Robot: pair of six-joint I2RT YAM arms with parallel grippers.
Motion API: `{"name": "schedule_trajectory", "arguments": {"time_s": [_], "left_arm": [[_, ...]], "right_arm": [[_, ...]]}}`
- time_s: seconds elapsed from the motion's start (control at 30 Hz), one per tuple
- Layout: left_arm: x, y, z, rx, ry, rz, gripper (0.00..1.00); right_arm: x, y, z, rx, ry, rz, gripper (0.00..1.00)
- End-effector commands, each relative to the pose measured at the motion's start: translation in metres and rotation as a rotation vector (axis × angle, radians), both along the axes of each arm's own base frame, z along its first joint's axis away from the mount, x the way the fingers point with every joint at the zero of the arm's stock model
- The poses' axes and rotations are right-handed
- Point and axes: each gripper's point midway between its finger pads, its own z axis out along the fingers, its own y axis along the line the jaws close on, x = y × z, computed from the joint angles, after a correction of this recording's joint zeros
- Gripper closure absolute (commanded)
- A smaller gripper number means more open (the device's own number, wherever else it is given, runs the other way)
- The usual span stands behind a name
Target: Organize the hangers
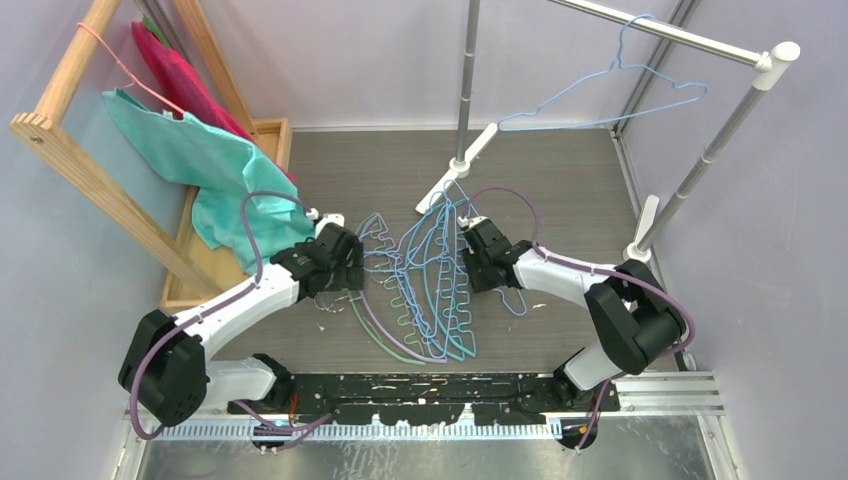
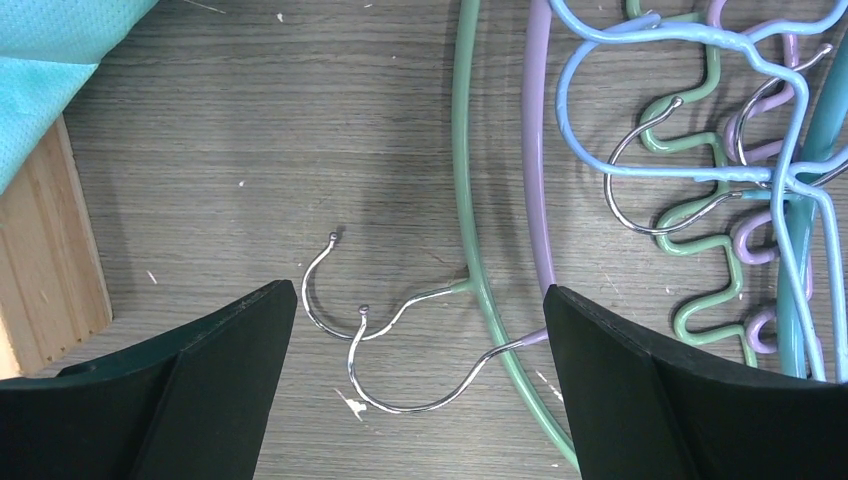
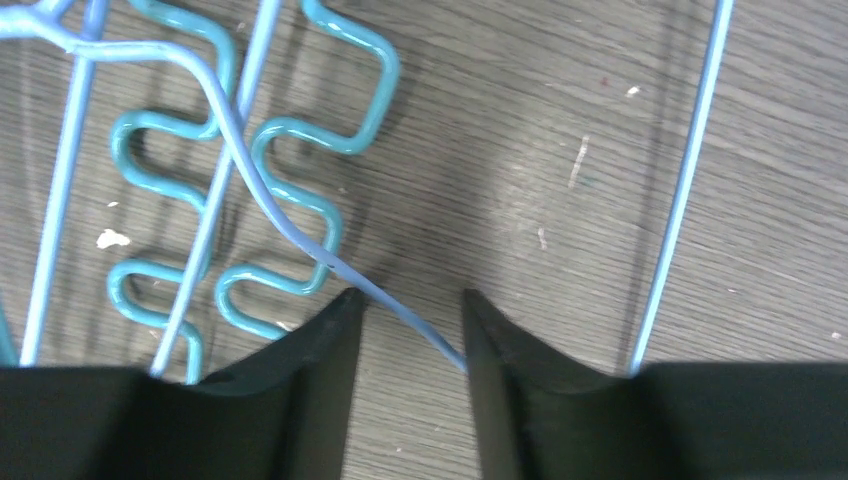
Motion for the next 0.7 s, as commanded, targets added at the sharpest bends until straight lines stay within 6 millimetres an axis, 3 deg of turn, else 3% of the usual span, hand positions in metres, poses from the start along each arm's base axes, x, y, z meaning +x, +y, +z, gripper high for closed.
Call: {"name": "schedule_trajectory", "arguments": {"time_s": [0.0,0.2,0.33,0.53,0.67], "left_arm": [[0.005,0.004,0.01,-0.011,-0.054,0.028,0.02],[0.004,0.004,0.009,-0.016,-0.05,0.033,0.02],[0.003,0.006,0.012,-0.014,-0.054,0.038,0.02],[0.002,0.008,0.014,-0.013,-0.063,0.043,0.02],[0.004,0.006,0.014,-0.016,-0.06,0.04,0.02]], "right_arm": [[0.003,0.003,0.003,0.019,-0.012,0.01,0.7],[-0.009,0.007,0.016,0.083,-0.012,0.008,0.92],[-0.017,0.019,0.037,0.173,-0.003,0.032,0.99],[-0.021,0.04,0.119,0.363,-0.111,0.066,0.99],[-0.024,0.068,0.177,0.552,-0.167,0.128,0.99]]}}
